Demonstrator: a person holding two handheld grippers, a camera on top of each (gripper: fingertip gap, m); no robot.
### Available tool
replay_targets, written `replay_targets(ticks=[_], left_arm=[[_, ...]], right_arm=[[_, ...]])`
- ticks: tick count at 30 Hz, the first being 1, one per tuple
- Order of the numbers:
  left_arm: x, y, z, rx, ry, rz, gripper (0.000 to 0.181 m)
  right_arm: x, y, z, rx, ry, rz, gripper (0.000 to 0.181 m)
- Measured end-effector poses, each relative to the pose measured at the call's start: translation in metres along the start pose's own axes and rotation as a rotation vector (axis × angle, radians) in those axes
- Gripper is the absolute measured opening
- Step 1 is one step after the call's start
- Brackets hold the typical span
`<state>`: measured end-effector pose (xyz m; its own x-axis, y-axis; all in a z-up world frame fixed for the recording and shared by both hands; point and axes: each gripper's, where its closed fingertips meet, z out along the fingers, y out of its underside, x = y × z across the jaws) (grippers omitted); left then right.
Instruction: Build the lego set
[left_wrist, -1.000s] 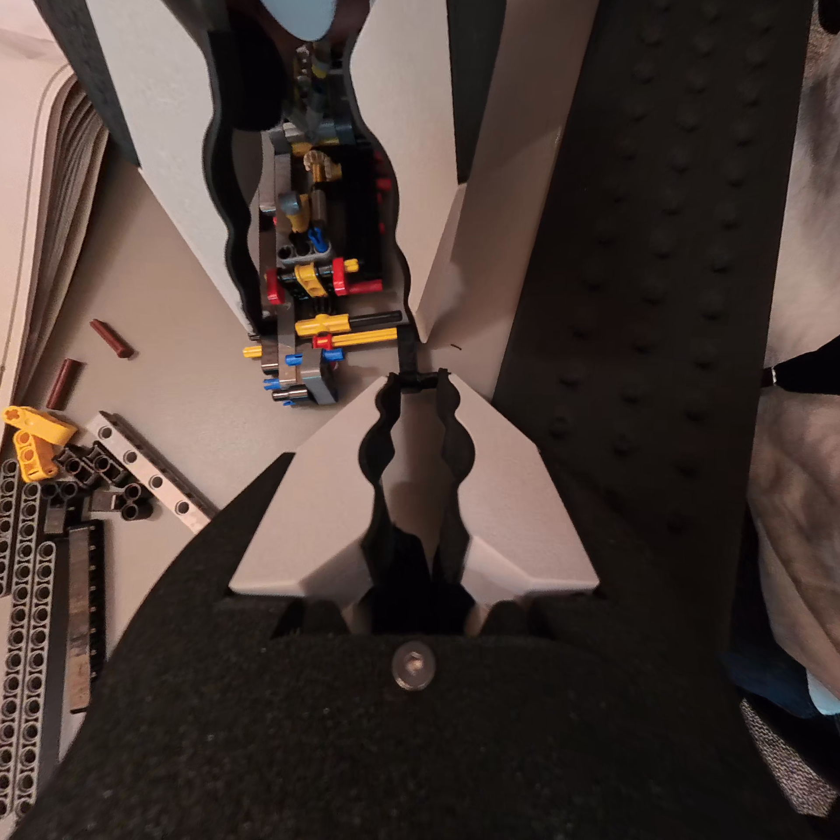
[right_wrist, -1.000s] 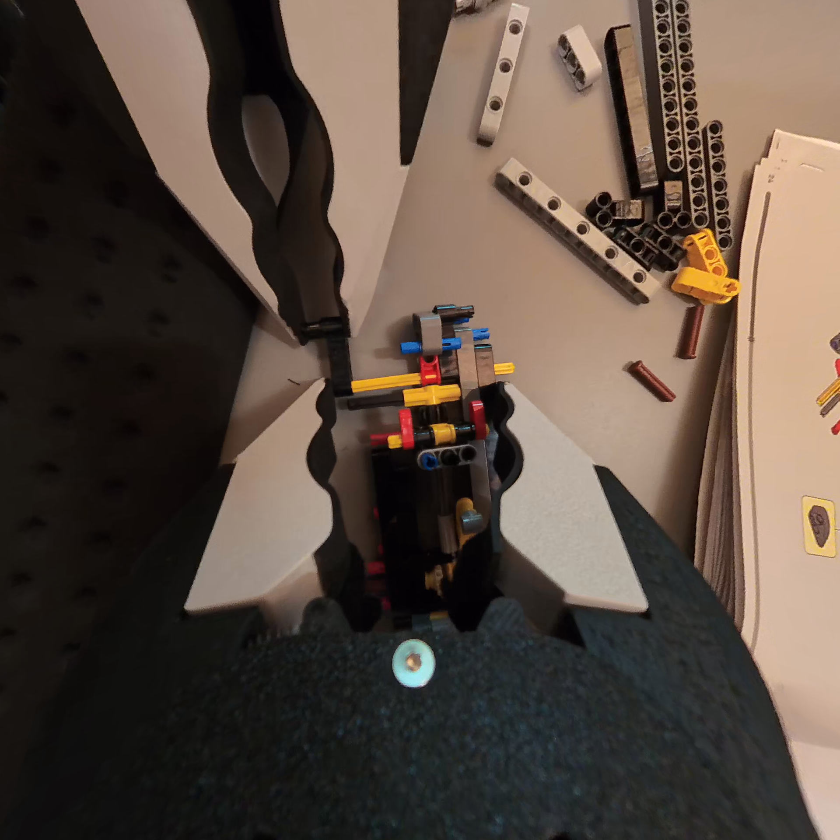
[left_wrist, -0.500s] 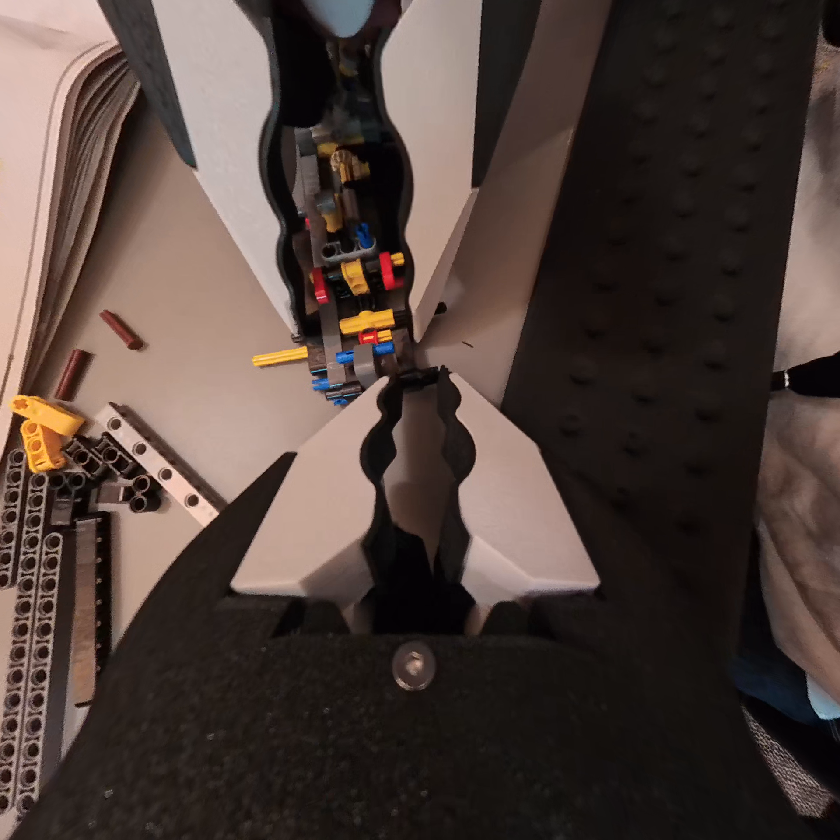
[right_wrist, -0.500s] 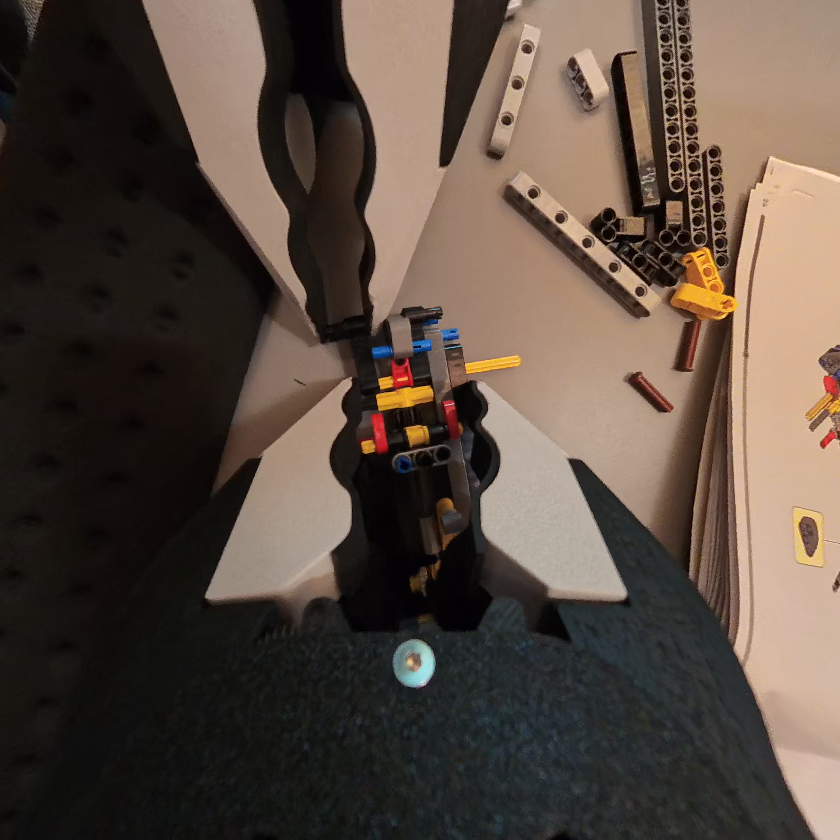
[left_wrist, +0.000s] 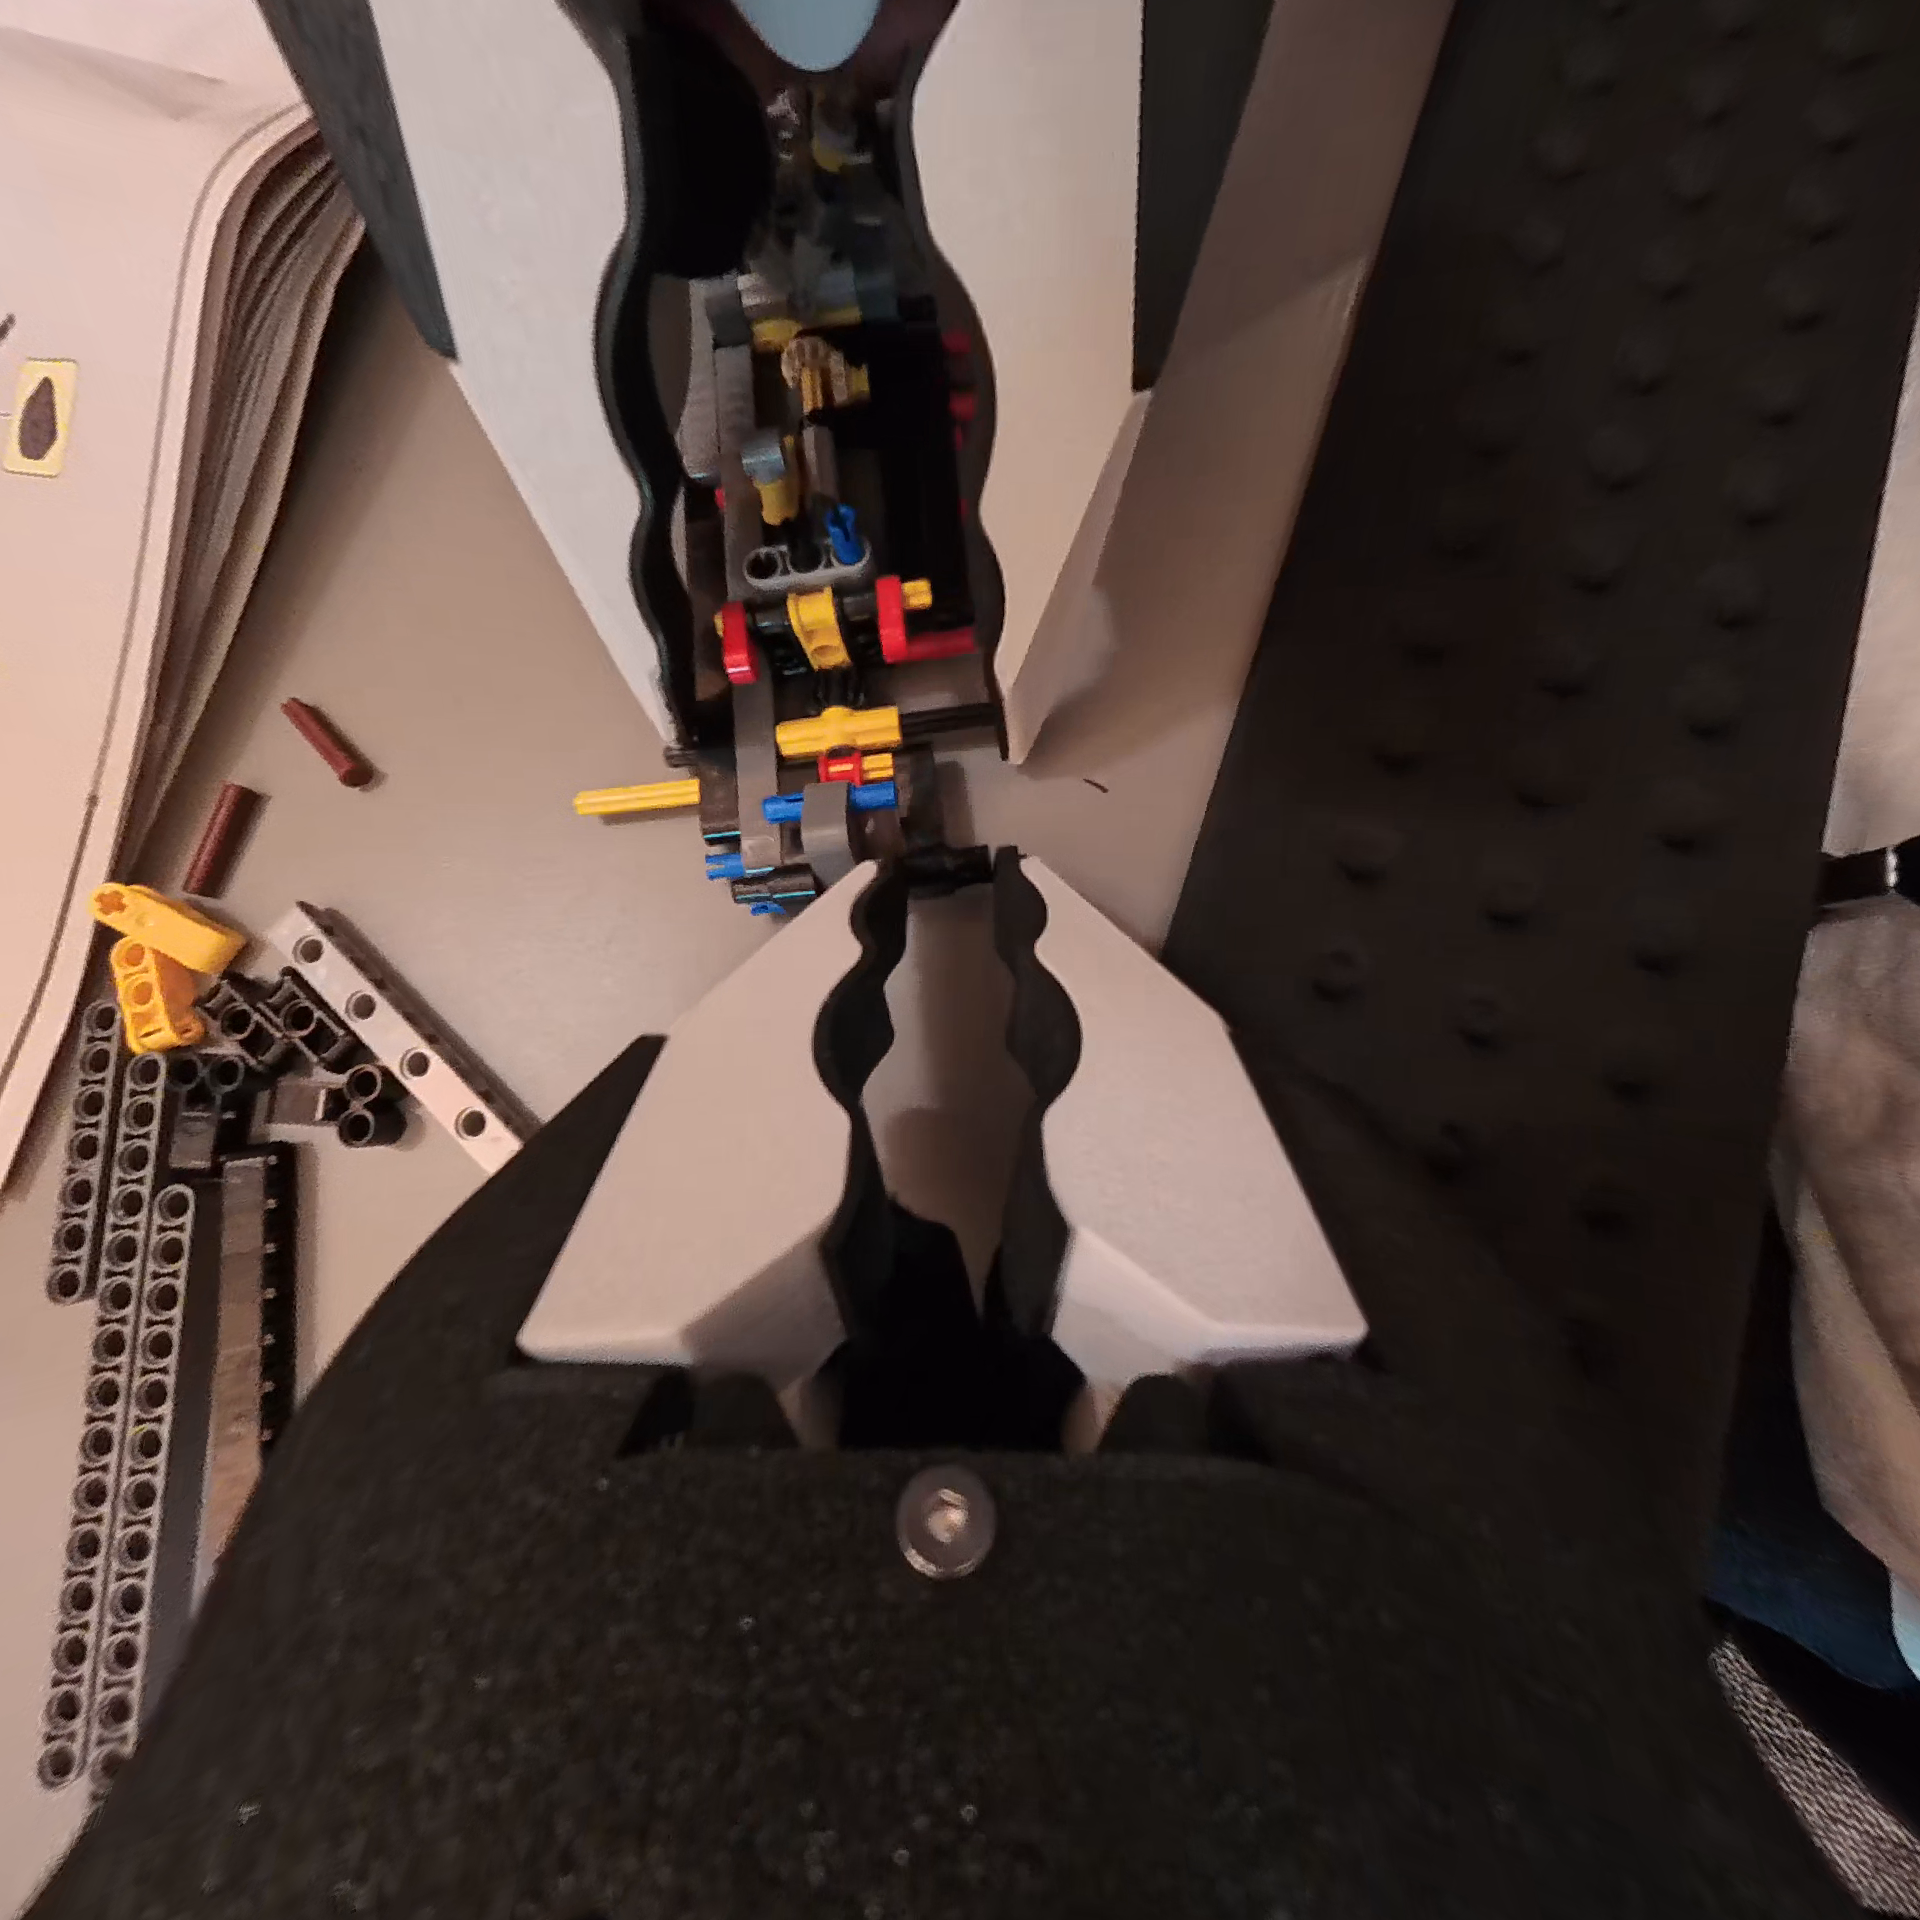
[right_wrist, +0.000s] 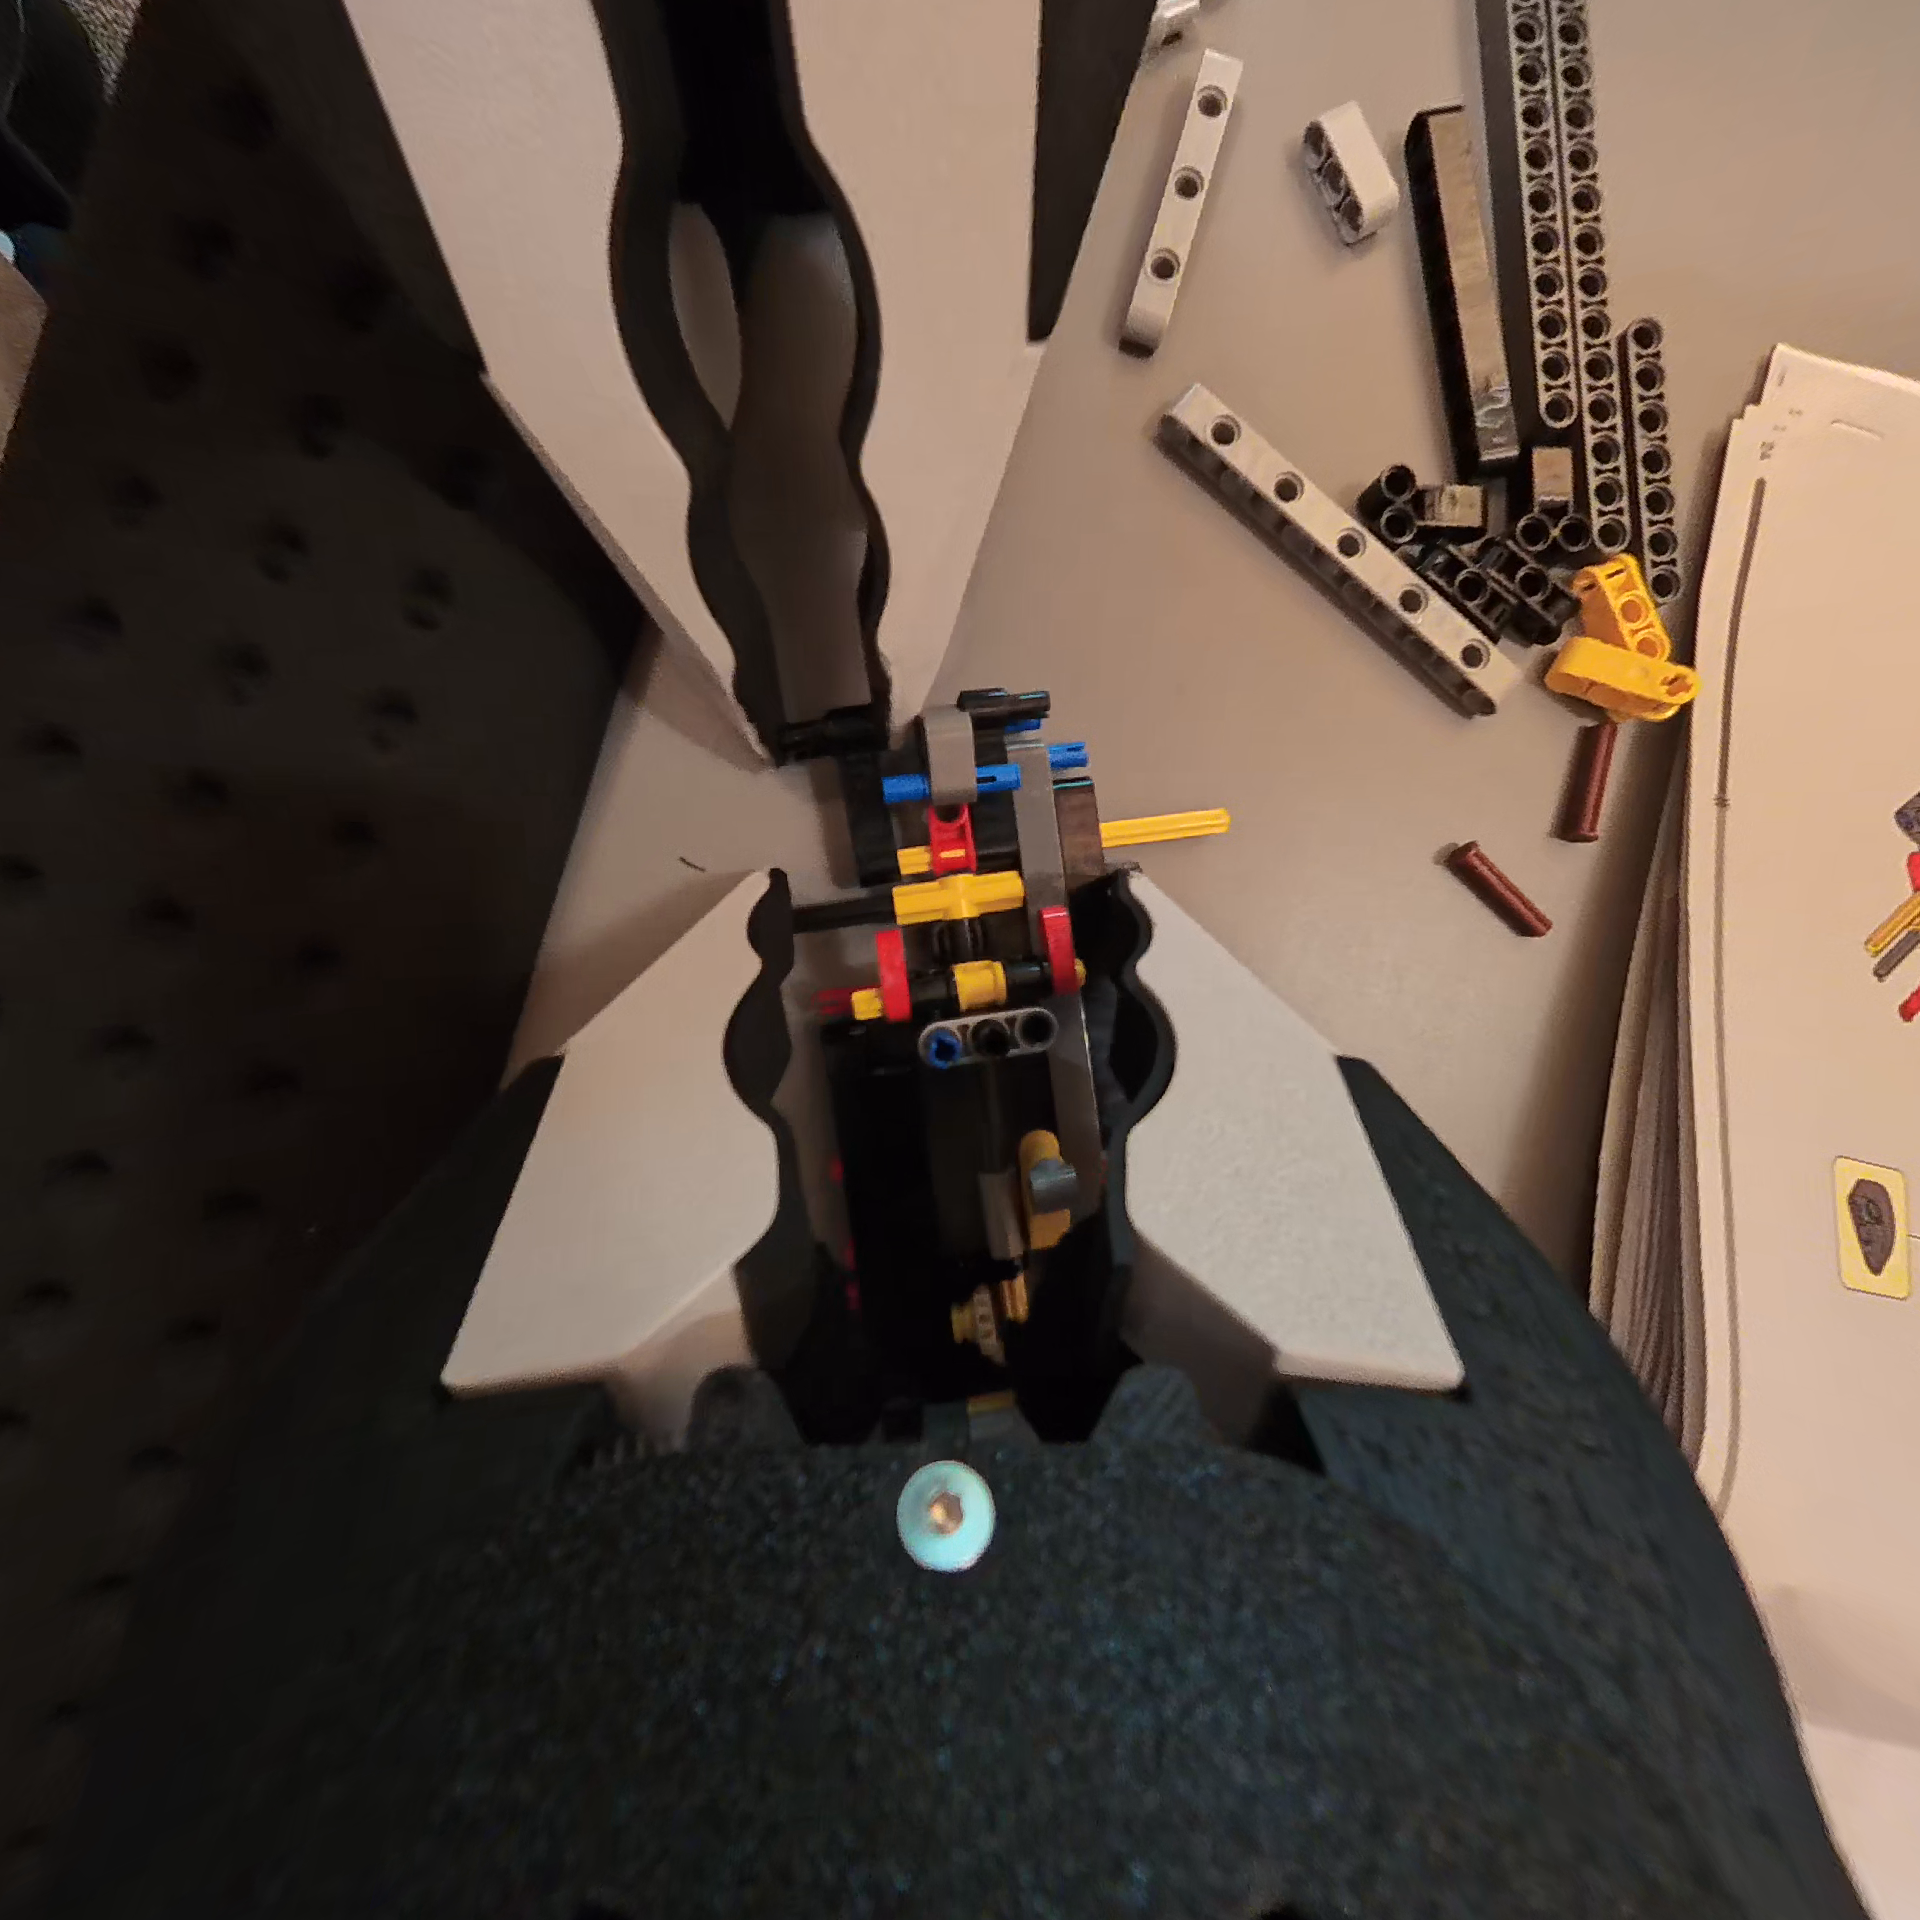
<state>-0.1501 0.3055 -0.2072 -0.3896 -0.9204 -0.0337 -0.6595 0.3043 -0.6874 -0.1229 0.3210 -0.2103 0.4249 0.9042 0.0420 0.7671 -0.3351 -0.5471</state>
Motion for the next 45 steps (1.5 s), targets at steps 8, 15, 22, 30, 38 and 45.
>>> replay_targets(ticks=[8,15,22,30,38,45], left_arm=[[-0.005,0.003,-0.015,0.043,-0.038,0.006,0.037],[-0.019,0.007,0.002,-0.036,-0.073,0.012,0.073],[-0.018,-0.003,0.015,0.066,0.002,0.026,0.072],[-0.024,-0.005,0.014,0.083,-0.072,0.052,0.048],[-0.031,-0.004,0.012,0.081,-0.108,0.037,0.048],[-0.039,-0.006,0.016,0.063,-0.105,-0.032,0.077]], right_arm=[[0.002,0.002,-0.003,0.023,-0.023,0.043,0.060],[0.011,-0.005,-0.014,0.054,-0.039,0.043,0.063],[0.013,0.000,-0.007,0.031,-0.115,-0.049,0.083],[0.023,0.004,-0.009,-0.001,-0.133,-0.065,0.066],[0.056,-0.028,-0.041,0.262,-0.277,0.252,0.039],[0.063,0.002,-0.019,0.077,-0.237,0.330,0.033]])
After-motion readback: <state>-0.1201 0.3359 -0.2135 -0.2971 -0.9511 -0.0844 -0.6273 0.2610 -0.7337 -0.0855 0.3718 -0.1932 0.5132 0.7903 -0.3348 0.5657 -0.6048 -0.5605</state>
